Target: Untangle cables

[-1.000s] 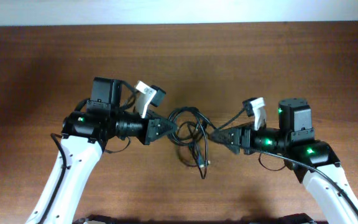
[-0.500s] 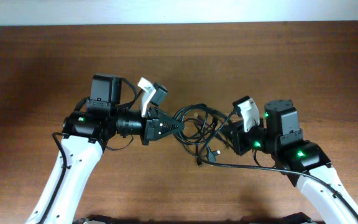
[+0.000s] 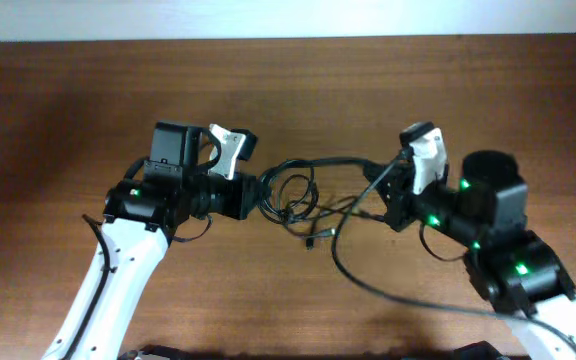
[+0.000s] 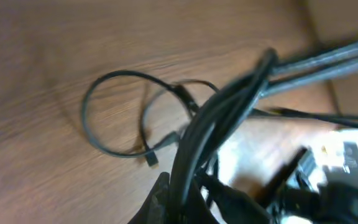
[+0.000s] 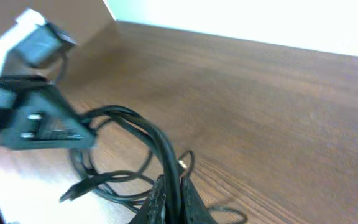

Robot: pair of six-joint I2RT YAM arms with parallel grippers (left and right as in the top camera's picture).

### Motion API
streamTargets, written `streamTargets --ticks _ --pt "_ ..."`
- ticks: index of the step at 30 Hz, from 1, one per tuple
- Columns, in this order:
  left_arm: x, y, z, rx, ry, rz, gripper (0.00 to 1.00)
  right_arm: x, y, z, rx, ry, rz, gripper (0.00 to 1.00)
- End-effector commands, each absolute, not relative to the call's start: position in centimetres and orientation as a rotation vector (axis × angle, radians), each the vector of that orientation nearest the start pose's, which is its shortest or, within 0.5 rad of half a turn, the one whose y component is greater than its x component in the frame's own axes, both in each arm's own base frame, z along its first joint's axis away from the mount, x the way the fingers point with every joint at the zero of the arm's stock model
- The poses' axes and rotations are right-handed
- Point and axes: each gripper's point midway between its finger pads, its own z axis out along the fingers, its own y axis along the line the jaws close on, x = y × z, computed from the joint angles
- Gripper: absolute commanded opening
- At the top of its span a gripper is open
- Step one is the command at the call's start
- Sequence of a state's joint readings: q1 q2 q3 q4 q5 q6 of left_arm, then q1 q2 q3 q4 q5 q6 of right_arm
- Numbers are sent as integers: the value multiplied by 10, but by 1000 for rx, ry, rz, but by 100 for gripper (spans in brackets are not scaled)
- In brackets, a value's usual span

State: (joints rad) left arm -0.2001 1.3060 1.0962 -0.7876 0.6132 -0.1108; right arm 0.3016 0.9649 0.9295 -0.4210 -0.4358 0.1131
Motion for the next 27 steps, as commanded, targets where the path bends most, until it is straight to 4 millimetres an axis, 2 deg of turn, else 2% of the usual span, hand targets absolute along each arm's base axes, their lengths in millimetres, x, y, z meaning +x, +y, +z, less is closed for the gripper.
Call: streamTargets --ticks 1,3,5,8,10,12,13,14,15,17,19,20,21,22,24,25,26,27 --pt "319 -98 170 -194 2622 -508 0 291 125 309 -305 1957 532 4" --pt "321 -90 169 -315 2616 -472 0 290 113 297 -255 2017 462 4" --pt "323 -88 169 -371 2608 -471 0 286 111 286 -240 2067 464 4" --pt "323 -88 169 -369 2605 -472 0 280 111 275 -226 2123 480 4" --pt "323 -88 169 -369 2605 -472 8 278 111 273 -224 2133 481 4" --pt "323 -88 169 -369 2606 -472 8 277 110 270 -173 2157 507 4" --pt "323 -88 169 -369 2607 -471 13 276 110 269 -167 2165 509 4" --pt "323 -88 169 -369 2609 -471 21 276 110 264 -165 2185 507 4" --pt "323 -88 169 -369 2609 -470 35 275 110 257 -154 2216 509 4" --pt "323 -88 169 -369 2609 -470 49 275 109 247 -117 2268 516 4" --pt "323 -88 169 -370 2608 -470 50 276 106 236 -58 2318 510 5" --pt "323 -88 169 -369 2609 -471 45 278 107 229 -23 2349 522 7" --pt "322 -88 168 -369 2612 -474 47 279 109 225 -3 2369 535 10" --pt "320 -90 168 -367 2623 -488 54 280 113 220 -2 2389 559 22" --pt "313 -95 166 -361 2653 -528 64 285 116 217 -7 2397 573 37" --pt "310 -96 165 -362 2666 -535 67 286 117 215 -7 2399 572 40" --pt "306 -96 163 -365 2683 -537 71 286 117 214 -6 2405 571 47" --pt "303 -96 161 -370 2696 -535 79 286 117 214 -7 2407 575 59"
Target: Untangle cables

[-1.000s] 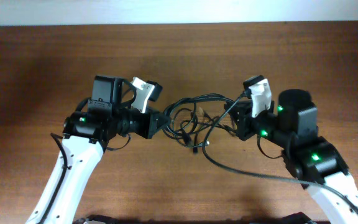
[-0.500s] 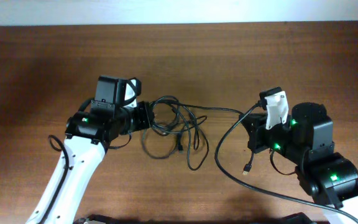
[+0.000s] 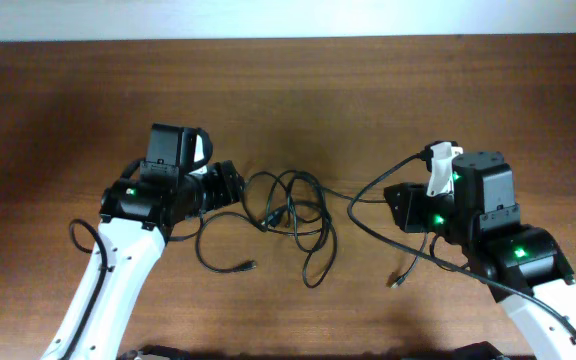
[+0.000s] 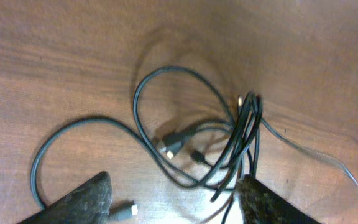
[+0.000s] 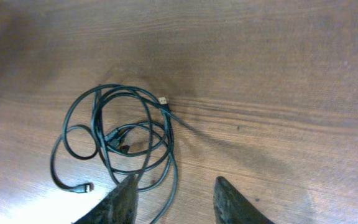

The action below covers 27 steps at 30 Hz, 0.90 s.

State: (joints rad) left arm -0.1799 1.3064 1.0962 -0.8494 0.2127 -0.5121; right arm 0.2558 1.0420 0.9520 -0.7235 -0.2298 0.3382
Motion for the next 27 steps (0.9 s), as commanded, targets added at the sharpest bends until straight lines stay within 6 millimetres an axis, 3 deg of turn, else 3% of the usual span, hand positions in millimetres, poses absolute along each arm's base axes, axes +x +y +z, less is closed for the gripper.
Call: streamTargets --ticks 1,4,6,8,9,11,14,18,19,20,21,23,24,25,26,27 --pt "298 -97 159 -372 2718 -546 87 285 120 215 -16 2404 595 78" --pt "293 -108 160 -353 2735 -636 90 277 131 240 -67 2349 692 89" --pt "291 -116 159 -320 2738 -669 85 263 136 272 -110 2292 759 96" --pt "289 -129 156 -155 2732 -651 75 243 131 295 -116 2268 763 97" --pt "289 -136 155 -70 2718 -644 75 229 128 303 -117 2264 763 97" --pt "293 -143 148 -5 2689 -586 74 209 123 307 -118 2261 763 97" --pt "310 -141 129 35 2613 -350 76 172 112 302 -108 2295 756 99" --pt "321 -161 104 95 2596 -319 72 139 93 284 -57 2372 675 99" --pt "324 -166 94 107 2611 -317 66 135 89 280 -45 2391 657 99" --pt "325 -170 83 116 2631 -314 45 133 89 278 -41 2405 653 99" --pt "324 -175 72 130 2661 -332 35 131 88 276 -39 2415 652 99" --pt "320 -187 56 156 2705 -403 35 130 88 275 -38 2422 651 99" --pt "319 -193 47 167 2727 -439 29 130 88 275 -38 2423 651 99" --pt "319 -193 42 168 2737 -432 8 130 88 275 -37 2423 651 99" --pt "320 -193 40 169 2740 -432 0 130 88 275 -37 2423 651 99" --pt "322 -193 41 166 2732 -434 0 130 88 275 -38 2423 652 99"
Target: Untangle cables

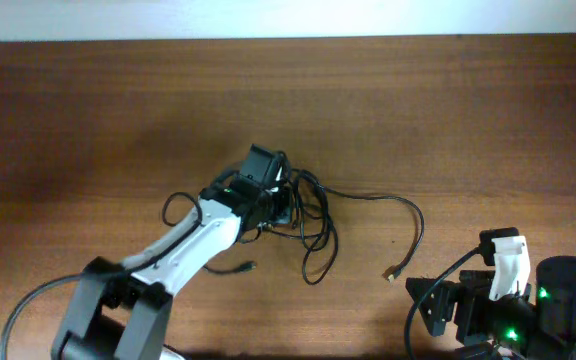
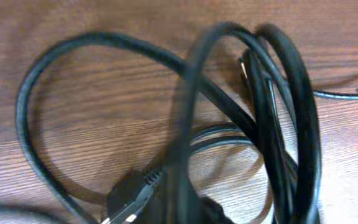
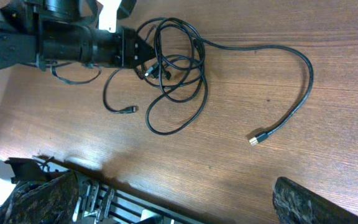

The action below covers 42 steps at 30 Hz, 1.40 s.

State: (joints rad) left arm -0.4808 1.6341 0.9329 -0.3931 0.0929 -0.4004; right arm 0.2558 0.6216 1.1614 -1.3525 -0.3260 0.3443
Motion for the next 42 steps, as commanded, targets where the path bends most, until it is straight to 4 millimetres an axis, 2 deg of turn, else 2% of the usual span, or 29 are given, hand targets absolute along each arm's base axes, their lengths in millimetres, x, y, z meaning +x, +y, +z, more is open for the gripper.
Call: streamTargets --ticks 1,3,5,6,7,8,9,11,12,14,16,18,22,26,28,31,33,37,40,42 --pt "326 -193 48 173 2710 -440 0 130 88 275 -38 2423 652 99" --pt "334 -195 83 191 2658 -486 0 128 91 275 -47 2424 676 99" --pt "339 -197 135 213 2575 -535 0 132 92 277 -50 2409 676 99" --pt "338 -201 168 225 2515 -583 0 134 93 276 -52 2401 679 99" --pt "334 -206 196 252 2458 -641 0 137 95 275 -47 2397 695 99" --pt "323 -215 233 340 2363 -739 0 141 97 272 -25 2397 718 98" --pt "316 -219 258 387 2291 -786 0 144 98 268 6 2404 727 98" --pt "305 -214 309 399 2145 -808 0 151 100 255 75 2422 751 99" --pt "295 -209 344 407 2025 -822 0 159 104 242 167 2436 796 99" --pt "285 -204 372 413 1924 -830 0 166 117 232 161 2427 894 99" --pt "277 -198 398 456 1808 -791 0 171 137 223 82 2399 1035 99" --pt "280 -185 413 435 1737 -686 0 174 143 206 78 2416 1084 99" --pt "311 -121 420 158 1718 -304 0 171 142 171 136 2528 1072 99" --pt "329 -73 421 -80 1696 -37 0 169 142 146 191 2637 1053 99" --pt "335 -56 430 -178 1646 42 0 170 142 138 215 2681 1042 98" --pt "338 -36 461 -295 1506 49 0 174 137 121 270 2758 974 99" --pt "336 -25 484 -348 1406 26 0 177 132 107 310 2813 911 99" --pt "316 -4 532 -420 1212 -27 0 175 132 84 374 2937 884 99" --pt "290 -8 572 -289 1132 -17 0 181 134 69 400 2983 869 99" --pt "273 1 585 -268 1116 60 0 179 134 59 425 3030 851 98"
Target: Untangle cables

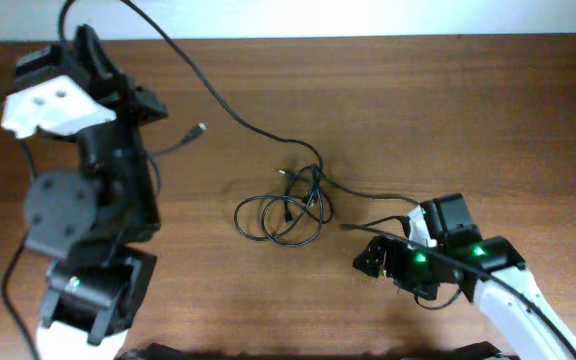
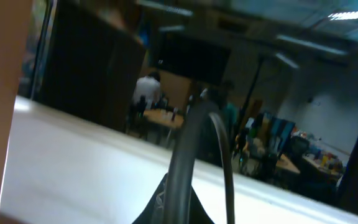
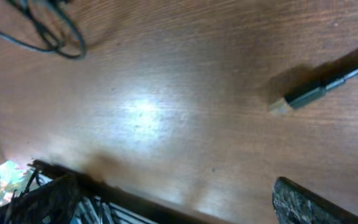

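A tangle of black cables lies on the brown table near its middle. One long black cable rises from the tangle up to the top left. My left gripper is shut on that cable and held high, its camera facing the room. A loose plug end hangs near the raised arm. My right gripper is low over the table right of the tangle. Its fingers stand wide open, and a cable plug lies on the wood ahead of them.
The wooden table stretches to the back and right. My left arm's body looms large at the left of the overhead view and hides the table under it. A thin cable runs from the tangle toward my right arm.
My left gripper was down at the tangle and is now raised high at the left, shut on a long cable drawn out of it. My right gripper has come from the front right corner down toward the plug.
First both grippers were shut on strands, holding the tangle stretched between them. Then both were open and apart, with the cables lying on the table. After that the left gripper was at the tangle and the right arm drawn back. Now the left holds one cable aloft.
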Robot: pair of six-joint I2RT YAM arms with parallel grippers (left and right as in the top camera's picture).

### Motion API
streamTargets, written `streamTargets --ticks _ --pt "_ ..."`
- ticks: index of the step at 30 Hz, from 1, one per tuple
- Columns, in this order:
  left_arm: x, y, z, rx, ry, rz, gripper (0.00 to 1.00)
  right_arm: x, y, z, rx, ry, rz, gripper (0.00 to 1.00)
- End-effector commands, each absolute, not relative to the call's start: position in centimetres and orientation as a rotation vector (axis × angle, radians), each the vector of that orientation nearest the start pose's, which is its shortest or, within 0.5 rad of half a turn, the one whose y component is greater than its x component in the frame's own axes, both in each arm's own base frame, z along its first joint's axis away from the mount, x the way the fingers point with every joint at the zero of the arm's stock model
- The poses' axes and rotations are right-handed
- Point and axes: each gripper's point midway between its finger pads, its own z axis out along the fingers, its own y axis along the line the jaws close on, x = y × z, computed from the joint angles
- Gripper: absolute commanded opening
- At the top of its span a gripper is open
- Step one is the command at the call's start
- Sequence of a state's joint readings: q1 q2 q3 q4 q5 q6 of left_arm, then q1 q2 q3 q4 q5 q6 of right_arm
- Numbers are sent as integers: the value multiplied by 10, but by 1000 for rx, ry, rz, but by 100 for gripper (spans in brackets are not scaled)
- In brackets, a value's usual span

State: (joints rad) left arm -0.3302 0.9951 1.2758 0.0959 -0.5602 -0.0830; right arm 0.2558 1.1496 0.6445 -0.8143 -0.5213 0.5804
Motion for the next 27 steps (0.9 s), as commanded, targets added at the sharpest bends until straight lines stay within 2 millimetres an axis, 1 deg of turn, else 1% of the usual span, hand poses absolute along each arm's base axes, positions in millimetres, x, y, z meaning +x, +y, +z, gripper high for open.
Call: streamTargets --ticks 1,3,5,6,7,10,13,14,15,16,18,20,22,23,24,25,27 --pt "268 11 585 -305 1123 105 0 178 133 53 444 3061 839 99" --pt "258 41 573 -480 1137 215 0 175 132 44 470 3106 822 98" --pt "250 63 566 -624 1125 298 0 172 132 37 495 3148 806 98" --pt "249 71 563 -668 1119 330 0 170 131 33 507 3169 798 99" --pt "254 74 560 -669 1129 354 0 168 131 30 517 3185 791 98" --pt "287 63 542 -565 1227 388 0 169 131 29 516 3184 792 98" --pt "336 55 515 -476 1328 419 0 170 131 29 514 3182 792 99" --pt "351 53 503 -450 1367 432 0 170 131 29 514 3181 790 98" --pt "373 51 481 -415 1439 445 0 170 129 28 516 3182 773 98" --pt "388 52 462 -408 1495 440 0 171 127 26 517 3181 745 99" --pt "406 55 440 -396 1556 432 0 172 124 25 517 3180 711 98" --pt "412 67 431 -414 1573 457 0 172 123 24 517 3179 702 98" --pt "409 93 422 -493 1584 482 0 172 123 24 517 3179 702 98" --pt "406 103 417 -537 1589 479 0 172 123 24 517 3179 702 98" --pt "402 115 409 -600 1600 469 0 172 123 24 517 3179 702 98" --pt "400 123 396 -636 1639 441 0 172 123 24 517 3179 702 99" --pt "404 125 374 -625 1730 362 0 172 123 24 517 3179 702 98"
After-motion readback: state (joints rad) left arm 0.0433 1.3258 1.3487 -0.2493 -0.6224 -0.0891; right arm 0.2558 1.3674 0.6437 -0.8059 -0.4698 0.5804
